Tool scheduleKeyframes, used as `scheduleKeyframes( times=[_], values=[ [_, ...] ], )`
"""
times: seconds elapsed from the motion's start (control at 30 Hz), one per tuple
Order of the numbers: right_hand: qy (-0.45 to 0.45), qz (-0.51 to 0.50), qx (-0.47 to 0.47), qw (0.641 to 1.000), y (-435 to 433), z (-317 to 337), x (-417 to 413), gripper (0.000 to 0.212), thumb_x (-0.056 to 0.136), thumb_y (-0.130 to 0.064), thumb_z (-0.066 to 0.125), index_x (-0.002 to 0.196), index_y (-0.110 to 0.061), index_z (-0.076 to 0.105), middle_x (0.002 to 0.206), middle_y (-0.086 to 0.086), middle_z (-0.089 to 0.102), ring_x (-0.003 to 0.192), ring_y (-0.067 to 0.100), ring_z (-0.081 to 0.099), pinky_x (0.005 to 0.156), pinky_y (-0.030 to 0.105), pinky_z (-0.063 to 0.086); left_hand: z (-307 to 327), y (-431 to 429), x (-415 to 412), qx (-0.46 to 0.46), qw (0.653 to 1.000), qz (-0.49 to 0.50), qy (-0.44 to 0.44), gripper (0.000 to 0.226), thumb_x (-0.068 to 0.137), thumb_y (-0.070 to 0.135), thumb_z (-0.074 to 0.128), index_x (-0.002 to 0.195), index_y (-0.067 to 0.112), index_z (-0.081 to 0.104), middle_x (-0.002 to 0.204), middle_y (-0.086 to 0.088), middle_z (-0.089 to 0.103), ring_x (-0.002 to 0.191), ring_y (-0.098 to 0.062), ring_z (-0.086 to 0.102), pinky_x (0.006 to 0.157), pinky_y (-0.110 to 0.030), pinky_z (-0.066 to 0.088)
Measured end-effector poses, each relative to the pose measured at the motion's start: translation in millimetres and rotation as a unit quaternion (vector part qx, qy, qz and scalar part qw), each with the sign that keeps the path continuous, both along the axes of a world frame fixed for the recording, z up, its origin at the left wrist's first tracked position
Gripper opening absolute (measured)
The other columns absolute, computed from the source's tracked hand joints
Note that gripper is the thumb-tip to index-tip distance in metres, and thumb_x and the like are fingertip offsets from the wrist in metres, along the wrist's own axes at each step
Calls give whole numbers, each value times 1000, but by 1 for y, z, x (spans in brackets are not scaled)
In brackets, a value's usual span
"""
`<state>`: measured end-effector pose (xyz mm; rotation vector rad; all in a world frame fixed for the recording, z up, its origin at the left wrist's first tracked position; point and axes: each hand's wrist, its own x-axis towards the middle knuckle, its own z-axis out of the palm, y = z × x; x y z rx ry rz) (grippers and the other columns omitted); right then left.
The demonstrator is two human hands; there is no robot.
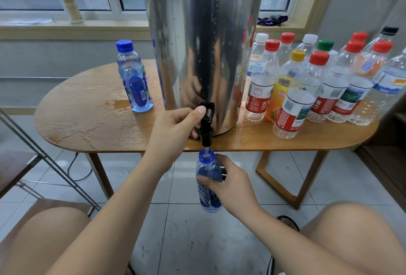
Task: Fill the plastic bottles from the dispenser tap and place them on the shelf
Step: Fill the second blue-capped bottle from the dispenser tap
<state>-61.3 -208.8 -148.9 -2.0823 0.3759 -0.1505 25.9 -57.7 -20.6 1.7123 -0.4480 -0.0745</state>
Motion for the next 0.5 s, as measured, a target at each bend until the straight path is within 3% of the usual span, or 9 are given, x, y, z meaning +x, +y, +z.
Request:
scheduleKeyframes(
  times=[0.5],
  values=[
    [-1, 3, 5, 1000, 1, 4, -1, 66, 84, -53, 87, 142, -43, 56, 137, -19, 69, 124, 12, 66, 104, 39, 60, -1, 1, 1, 8, 1000, 2, -7, 49, 107, 46, 66, 81, 6, 75, 70, -20, 66, 61, -13, 56, 64, -31, 44]
  ],
)
